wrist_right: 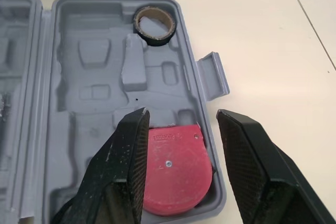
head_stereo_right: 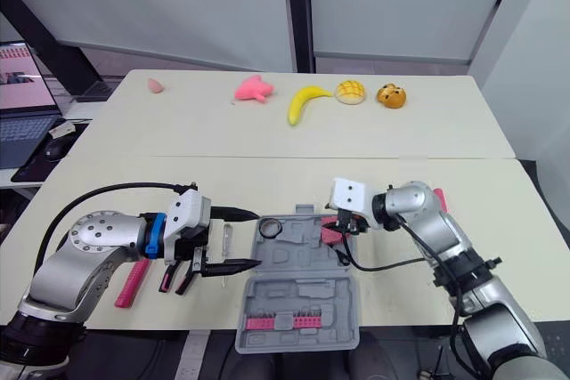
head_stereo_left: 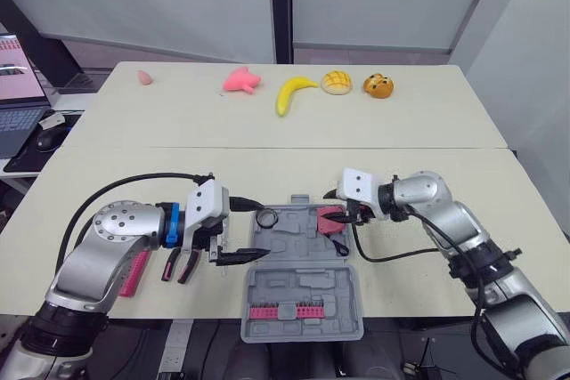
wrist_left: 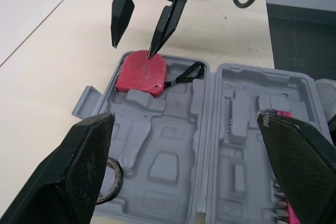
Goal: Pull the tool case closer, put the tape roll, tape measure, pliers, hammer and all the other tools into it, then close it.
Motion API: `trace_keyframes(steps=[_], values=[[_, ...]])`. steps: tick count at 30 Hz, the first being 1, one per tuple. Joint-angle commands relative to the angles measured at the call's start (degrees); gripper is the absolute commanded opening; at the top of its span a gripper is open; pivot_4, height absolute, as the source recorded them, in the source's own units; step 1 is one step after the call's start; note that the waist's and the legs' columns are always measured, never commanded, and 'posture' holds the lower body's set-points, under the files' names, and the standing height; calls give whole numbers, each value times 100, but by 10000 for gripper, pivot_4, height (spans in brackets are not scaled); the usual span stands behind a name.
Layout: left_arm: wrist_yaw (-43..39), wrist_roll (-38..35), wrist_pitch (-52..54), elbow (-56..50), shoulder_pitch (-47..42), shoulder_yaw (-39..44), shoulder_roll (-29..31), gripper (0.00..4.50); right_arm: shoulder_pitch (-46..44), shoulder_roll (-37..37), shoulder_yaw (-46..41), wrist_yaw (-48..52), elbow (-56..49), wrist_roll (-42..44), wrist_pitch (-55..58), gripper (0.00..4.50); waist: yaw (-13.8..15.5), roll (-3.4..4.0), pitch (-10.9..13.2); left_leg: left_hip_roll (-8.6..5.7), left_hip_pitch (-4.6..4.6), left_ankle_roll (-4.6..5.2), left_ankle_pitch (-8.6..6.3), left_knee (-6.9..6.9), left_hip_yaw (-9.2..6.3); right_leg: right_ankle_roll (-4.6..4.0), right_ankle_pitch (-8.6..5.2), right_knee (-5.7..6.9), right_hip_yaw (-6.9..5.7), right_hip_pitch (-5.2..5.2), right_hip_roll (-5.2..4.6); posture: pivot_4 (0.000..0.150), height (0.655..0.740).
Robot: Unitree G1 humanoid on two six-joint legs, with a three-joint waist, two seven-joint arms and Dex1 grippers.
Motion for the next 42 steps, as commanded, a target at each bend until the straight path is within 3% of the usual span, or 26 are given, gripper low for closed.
trace_keyframes(steps=[1,30,38,42], values=[[-19,-122,-6,-156,-124,55,-23,45000,99,15,-200,-198,-194,143,-42,21371,-4,0,0,0,1,0,0,0,0,0,0,0,0,0,0,1500,7255],[-165,-69,81,-32,-386,-6,12,45000,216,354,318,-657,2061,-445,-1006,21371,-7,-3,-2,0,35,0,0,2,1,1,0,-4,2,37,2,1500,7255],[-126,-91,-107,250,-346,180,-36,45000,197,576,55,-827,1840,-193,-1428,21371,-18,-4,-3,0,50,0,0,-1,1,1,0,-5,4,48,3,1500,7255],[-20,-329,-174,568,-316,619,-111,45000,309,615,-290,-1008,1092,94,-1494,21371,-9,-1,-1,0,39,0,0,-1,0,1,0,-5,2,40,2,1500,7255]])
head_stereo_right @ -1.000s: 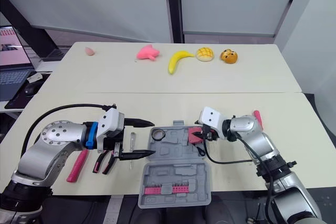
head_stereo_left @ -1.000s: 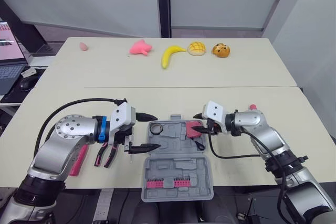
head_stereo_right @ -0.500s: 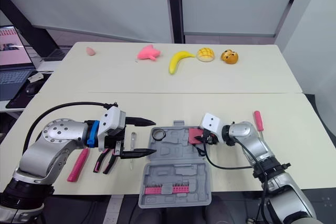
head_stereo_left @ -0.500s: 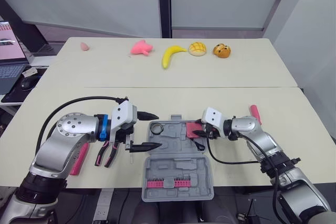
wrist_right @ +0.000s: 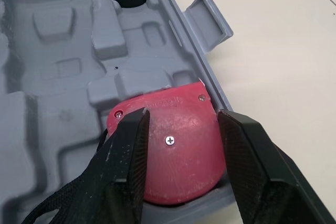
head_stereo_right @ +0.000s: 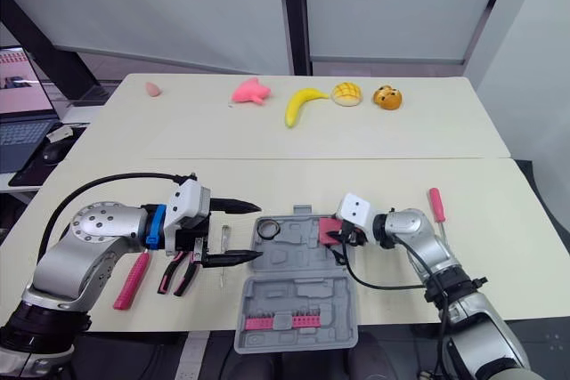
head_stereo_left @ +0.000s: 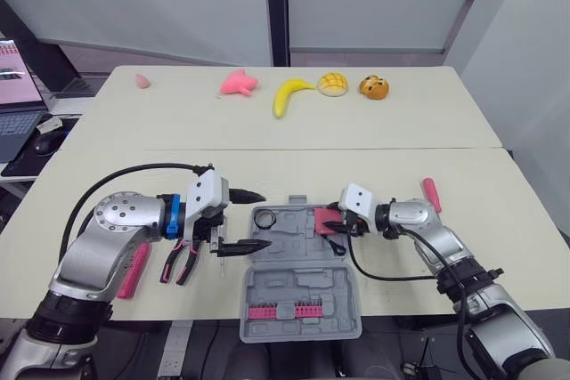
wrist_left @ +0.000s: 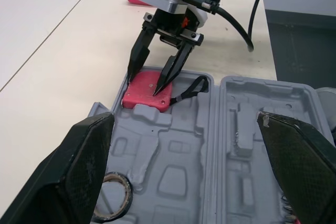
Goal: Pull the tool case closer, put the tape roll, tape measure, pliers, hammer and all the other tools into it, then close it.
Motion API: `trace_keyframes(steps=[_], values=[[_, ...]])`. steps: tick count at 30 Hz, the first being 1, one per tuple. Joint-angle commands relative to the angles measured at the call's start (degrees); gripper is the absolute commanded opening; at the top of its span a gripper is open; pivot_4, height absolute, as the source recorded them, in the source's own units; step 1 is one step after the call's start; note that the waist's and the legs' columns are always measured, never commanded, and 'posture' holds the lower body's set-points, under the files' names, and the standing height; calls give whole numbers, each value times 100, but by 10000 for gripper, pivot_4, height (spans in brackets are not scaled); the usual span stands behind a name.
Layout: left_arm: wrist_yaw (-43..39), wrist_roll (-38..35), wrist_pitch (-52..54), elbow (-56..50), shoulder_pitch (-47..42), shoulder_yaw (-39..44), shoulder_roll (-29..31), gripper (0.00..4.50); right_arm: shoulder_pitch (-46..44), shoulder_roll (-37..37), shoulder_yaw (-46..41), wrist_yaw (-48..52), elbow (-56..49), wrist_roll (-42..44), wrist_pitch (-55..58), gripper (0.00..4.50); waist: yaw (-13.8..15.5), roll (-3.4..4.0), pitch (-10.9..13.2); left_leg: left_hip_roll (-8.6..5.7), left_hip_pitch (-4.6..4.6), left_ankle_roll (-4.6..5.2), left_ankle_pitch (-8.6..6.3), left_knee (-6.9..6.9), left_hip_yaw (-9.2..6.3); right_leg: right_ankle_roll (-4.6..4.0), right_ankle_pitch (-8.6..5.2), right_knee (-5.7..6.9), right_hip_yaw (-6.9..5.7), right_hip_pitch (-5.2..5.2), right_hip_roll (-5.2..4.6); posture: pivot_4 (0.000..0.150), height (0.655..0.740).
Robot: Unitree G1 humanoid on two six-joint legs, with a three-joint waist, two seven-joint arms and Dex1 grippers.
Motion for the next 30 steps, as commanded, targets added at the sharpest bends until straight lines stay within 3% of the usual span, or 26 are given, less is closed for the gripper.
trace_keyframes(steps=[1,6,11,19,20,24,27,30], values=[[100,-249,-111,245,46,591,32,45000,100,-46,-401,-159,-902,293,28,21371,2,2,1,0,-8,0,0,1,-2,0,0,0,-2,-6,0,1500,7255],[192,-241,-268,850,343,1361,236,45000,405,-487,-1007,-267,-2234,585,735,21371,9,3,2,0,-29,0,0,0,-2,0,1,4,-3,-31,-1,1500,7255],[246,-146,-541,1491,994,2204,546,45000,1221,-1401,-1912,-285,-3289,858,1577,21371,45,2,1,-1,-35,0,-1,-9,-4,-1,0,-4,-7,-33,-6,1500,7255],[131,4,-792,2370,2299,3025,839,45000,2937,-2450,-3522,-348,-3745,1068,2216,21371,47,2,2,-1,-27,2,-3,-11,7,-5,-5,-5,1,-32,-7,1500,7255],[118,20,-809,2423,2455,3074,838,45000,3155,-2497,-3693,-351,-3763,1084,2256,25613,45,1,1,0,-27,3,-3,-11,8,-4,-6,-5,1,-32,-7,1500,7255],[97,18,-811,2525,3006,3231,773,45000,3915,-2591,-4226,-268,-3878,1190,2367,33731,44,-1,-1,1,-20,2,-3,-10,11,16,-24,-4,6,-27,-7,1500,7255],[90,-6,-771,2539,3282,3273,736,45000,4282,-2659,-4454,-172,-3964,1310,2452,43625,44,-2,-1,1,-19,2,-3,-10,17,18,-25,-4,11,-27,-7,1500,7255],[133,-13,-765,2637,3432,3343,719,45000,4554,-2746,-4539,-38,-4025,1368,2509,44363,44,-4,-2,2,-17,2,-3,-10,18,15,-27,-4,12,-26,-7,1500,7255]])
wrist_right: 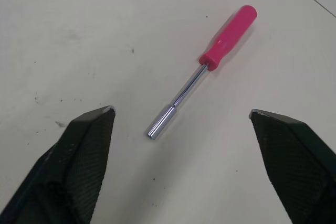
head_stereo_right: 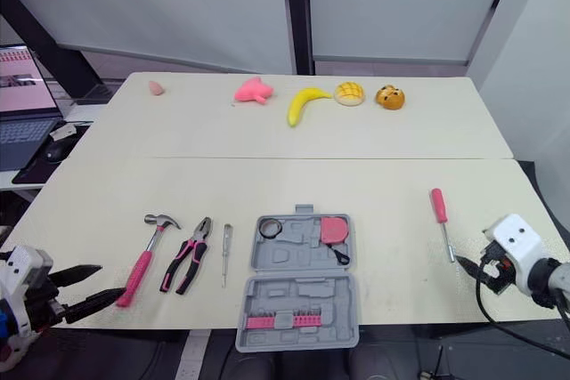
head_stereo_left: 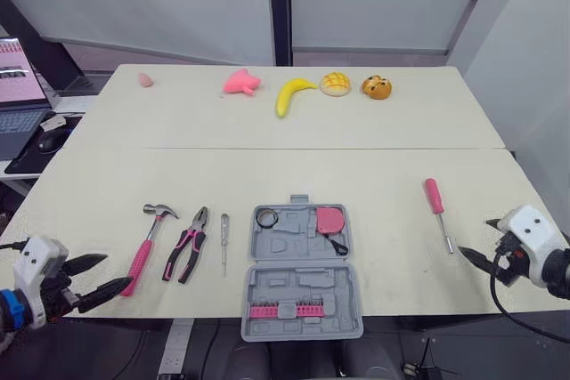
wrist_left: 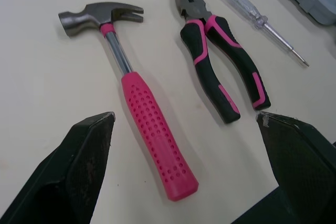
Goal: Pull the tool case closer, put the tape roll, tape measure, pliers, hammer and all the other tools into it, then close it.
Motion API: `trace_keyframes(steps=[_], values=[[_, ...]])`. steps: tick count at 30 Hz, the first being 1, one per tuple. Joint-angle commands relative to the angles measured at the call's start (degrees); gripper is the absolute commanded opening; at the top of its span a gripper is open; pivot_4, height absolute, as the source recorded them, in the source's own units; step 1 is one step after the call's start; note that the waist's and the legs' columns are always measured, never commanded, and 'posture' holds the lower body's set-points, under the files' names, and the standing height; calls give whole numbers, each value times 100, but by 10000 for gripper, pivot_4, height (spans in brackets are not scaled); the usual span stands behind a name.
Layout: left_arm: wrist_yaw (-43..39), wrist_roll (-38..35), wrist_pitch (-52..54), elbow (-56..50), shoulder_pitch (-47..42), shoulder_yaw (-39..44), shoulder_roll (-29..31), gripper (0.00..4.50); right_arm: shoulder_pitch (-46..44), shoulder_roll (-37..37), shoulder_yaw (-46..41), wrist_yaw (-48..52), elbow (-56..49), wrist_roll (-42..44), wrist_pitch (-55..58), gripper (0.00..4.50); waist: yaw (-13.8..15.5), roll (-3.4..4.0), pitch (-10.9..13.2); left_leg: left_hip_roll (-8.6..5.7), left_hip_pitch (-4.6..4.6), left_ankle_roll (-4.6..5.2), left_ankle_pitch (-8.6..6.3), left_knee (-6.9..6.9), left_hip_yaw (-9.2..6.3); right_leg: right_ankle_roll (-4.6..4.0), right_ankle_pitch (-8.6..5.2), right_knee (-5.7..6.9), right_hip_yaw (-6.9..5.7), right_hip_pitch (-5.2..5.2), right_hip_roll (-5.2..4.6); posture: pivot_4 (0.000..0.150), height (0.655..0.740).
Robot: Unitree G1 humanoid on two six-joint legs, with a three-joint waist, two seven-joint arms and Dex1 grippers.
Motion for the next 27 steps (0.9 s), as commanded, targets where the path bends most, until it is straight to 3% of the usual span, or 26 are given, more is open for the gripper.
trace_keyframes(steps=[1,16,20,27], values=[[42,-22,-49,96,130,298,30,45000,174,-150,-295,115,-210,134,43,44363,0,-3,-2,1,0,0,0,-1,0,0,0,0,-1,0,0,1500,7255],[335,-248,228,-252,561,674,-206,45000,-195,-84,-187,151,-362,435,-262,44363,-19,-4,-2,1,1,-1,0,-1,4,-2,-2,-1,3,-1,0,1500,7255],[519,-375,439,-674,824,842,-414,45000,-672,-248,76,398,-999,915,-64,44363,-38,-4,-2,6,1,-1,-1,-2,5,3,1,-1,2,-1,2,1500,7255],[927,-581,821,-1691,1307,1010,-941,45000,-2254,-775,1433,749,-1904,1771,937,44363,-18,-16,-7,6,0,-1,-1,-3,4,4,2,-3,1,-1,0,1500,7255]])
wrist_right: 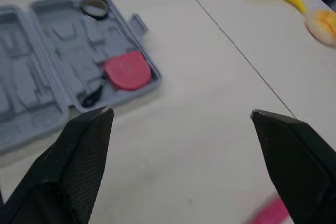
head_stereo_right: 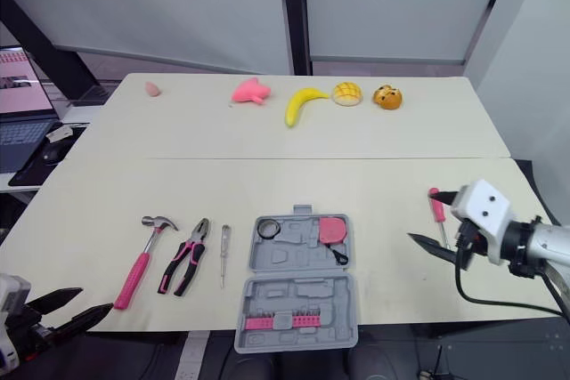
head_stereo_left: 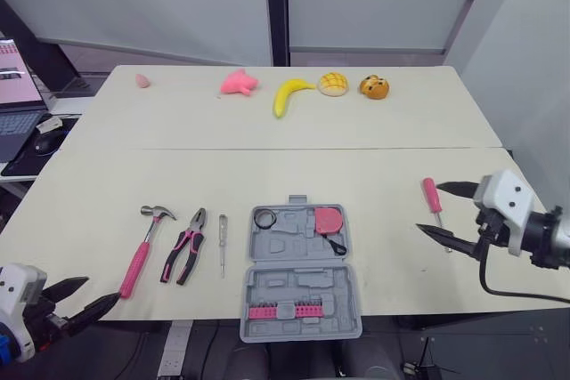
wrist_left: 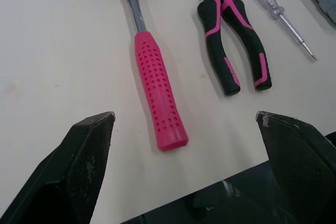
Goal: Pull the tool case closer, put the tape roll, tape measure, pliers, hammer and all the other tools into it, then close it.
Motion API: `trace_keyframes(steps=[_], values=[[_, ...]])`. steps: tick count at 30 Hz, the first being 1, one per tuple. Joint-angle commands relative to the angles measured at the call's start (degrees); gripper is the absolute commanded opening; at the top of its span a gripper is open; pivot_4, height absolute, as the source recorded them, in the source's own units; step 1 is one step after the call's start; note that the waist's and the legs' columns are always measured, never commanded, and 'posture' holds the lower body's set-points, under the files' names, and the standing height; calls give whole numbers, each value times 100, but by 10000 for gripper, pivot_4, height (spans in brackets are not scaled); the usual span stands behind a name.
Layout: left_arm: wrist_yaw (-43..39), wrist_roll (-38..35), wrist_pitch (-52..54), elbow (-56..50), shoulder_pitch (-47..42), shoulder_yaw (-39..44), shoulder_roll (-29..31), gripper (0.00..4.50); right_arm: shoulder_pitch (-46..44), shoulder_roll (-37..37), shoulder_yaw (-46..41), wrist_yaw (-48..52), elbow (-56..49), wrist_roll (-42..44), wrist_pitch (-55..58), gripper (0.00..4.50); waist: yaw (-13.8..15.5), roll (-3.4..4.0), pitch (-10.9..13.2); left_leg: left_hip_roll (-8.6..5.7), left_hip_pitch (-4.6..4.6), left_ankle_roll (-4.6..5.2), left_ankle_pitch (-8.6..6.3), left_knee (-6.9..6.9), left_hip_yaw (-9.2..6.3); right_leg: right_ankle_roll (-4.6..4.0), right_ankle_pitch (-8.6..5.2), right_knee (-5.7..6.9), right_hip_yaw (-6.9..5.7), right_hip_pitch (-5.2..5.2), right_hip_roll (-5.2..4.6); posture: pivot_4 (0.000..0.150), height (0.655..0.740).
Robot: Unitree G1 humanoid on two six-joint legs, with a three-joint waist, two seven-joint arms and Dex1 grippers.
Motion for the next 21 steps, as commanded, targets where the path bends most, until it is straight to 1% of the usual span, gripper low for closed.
trace_keyframes(steps=[1,5,8,15,21], values=[[297,-254,251,-641,169,276,-209,45000,-711,-187,758,145,-373,331,520,44363,24,-8,-3,0,-1,0,0,1,-1,-1,-1,-1,-1,0,0,1500,7255],[578,-414,527,-1320,423,335,-514,45000,-1751,271,1717,65,-247,367,668,44363,53,-16,-6,-2,-2,0,0,5,-1,-10,-5,-2,-1,-2,-3,1500,7255],[832,-543,707,-1846,606,349,-768,45000,-2152,516,2267,171,9,141,466,44363,47,-19,-6,-2,-3,0,0,4,1,-6,-3,-3,1,-2,-4,1500,7255],[1570,-656,1107,-2692,593,51,-1223,45000,-2616,875,2795,206,337,-67,277,44363,72,-19,-5,-2,-4,-1,-1,4,-2,-2,1,-3,-3,-4,-2,1500,7255],[2594,-346,1562,-2853,-143,-598,-1335,45000,-2668,1079,2883,91,325,-104,368,44363,104,-20,-6,-2,-5,-1,-1,6,-6,-3,9,-3,-6,-2,0,1500,7255]])
